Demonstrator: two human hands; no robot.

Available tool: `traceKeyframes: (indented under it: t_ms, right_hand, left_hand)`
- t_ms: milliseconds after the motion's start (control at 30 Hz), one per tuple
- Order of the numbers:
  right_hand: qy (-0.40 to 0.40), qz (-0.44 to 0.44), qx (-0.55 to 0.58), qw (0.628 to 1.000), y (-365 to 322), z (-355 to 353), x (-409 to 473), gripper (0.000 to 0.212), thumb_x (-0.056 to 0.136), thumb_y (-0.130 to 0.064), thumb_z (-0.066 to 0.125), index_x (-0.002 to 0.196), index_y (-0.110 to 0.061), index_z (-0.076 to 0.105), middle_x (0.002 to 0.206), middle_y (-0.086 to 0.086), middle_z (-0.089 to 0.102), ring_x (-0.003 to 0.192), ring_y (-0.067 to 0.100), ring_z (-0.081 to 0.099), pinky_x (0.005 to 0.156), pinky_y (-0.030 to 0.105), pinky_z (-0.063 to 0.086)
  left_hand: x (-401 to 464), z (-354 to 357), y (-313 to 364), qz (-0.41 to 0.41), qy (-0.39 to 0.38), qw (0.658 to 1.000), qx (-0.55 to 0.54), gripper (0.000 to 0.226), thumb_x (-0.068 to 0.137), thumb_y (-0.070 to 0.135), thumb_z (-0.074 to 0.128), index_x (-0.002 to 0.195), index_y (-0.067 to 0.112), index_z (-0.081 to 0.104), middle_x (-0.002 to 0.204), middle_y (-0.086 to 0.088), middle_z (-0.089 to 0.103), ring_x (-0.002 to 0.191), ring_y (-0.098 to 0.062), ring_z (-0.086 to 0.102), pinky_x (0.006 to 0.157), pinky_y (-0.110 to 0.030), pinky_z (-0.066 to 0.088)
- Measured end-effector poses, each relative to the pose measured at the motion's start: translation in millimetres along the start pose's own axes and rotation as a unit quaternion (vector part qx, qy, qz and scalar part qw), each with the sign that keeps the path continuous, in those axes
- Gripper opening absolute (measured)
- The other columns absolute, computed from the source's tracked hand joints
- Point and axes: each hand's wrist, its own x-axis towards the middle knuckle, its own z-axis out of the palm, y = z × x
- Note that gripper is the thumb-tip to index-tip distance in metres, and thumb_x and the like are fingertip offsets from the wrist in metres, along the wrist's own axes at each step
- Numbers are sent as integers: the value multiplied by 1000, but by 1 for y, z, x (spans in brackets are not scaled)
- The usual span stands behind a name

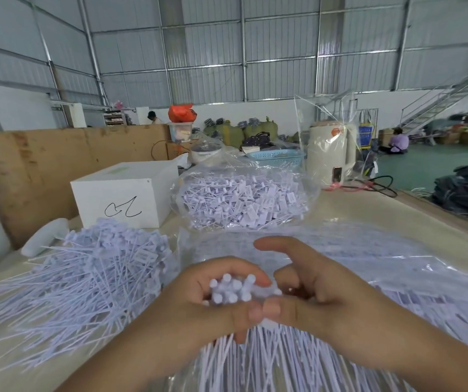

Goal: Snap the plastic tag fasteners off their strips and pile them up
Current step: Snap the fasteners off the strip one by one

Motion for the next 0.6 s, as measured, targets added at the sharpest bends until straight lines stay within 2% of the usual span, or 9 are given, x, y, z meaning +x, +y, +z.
traceKeyframes:
  t_ms: [67, 167, 233, 300, 400, 500, 600]
  right_hand:
    - [-14, -1, 8, 1000, 2, 1, -1, 64, 70, -52, 73, 124, -58, 40, 81, -1, 62, 74, 15, 60, 74, 31, 45]
    - [-31, -7, 5, 999, 1, 5, -1, 66, 70, -46, 75, 125, -58, 40, 75, -12, 55, 61, 3, 52, 62, 15, 39]
    - [-11, -25, -9, 1000, -1, 6, 0, 56, 72, -47, 73, 122, -55, 46, 70, -13, 53, 56, 0, 46, 57, 12, 35]
    - [9, -32, -15, 999, -2, 5, 1, 44, 74, -53, 69, 116, -48, 55, 66, -11, 51, 56, 4, 44, 56, 18, 35]
    - [-7, 10, -8, 1000, -5, -2, 1, 33, 76, -59, 64, 95, -33, 68, 64, -3, 50, 60, 16, 46, 56, 31, 37]
    - [-62, 53, -11, 997, -7, -12, -1, 40, 82, -52, 65, 72, -14, 61, 57, -3, 50, 54, 13, 45, 58, 30, 37]
    - [-64, 64, -8, 996, -6, -15, 0, 46, 81, -45, 68, 73, -2, 53, 58, 2, 40, 54, 15, 40, 55, 28, 33]
  left_hand:
    - [-2, -4, 2, -18, -66, 998, 2, 30, 73, 19, 76, 102, 27, 74, 84, 4, 73, 60, -4, 61, 55, -17, 50]
    - [-3, -10, 4, -65, -160, 985, 22, 36, 83, 7, 70, 116, 22, 69, 110, -8, 69, 75, -6, 63, 62, -18, 51]
    - [-2, -9, 1, -73, -175, 981, 42, 41, 84, 5, 70, 120, 24, 65, 120, -9, 65, 85, -9, 61, 70, -20, 50]
    - [0, -7, -2, -45, -151, 986, 59, 38, 80, 9, 72, 114, 25, 66, 108, -7, 67, 82, -8, 60, 68, -18, 47]
    - [1, -7, -1, -16, -127, 991, 39, 30, 73, 12, 73, 99, 26, 70, 84, 7, 65, 74, -4, 58, 65, -16, 45]
    - [1, -13, 0, -22, -100, 995, 20, 27, 68, 14, 71, 92, 26, 72, 71, 10, 64, 60, -1, 57, 56, -17, 46]
    - [1, -15, 0, -29, -93, 995, -8, 28, 65, 15, 71, 91, 25, 73, 68, 5, 63, 54, -4, 57, 51, -18, 46]
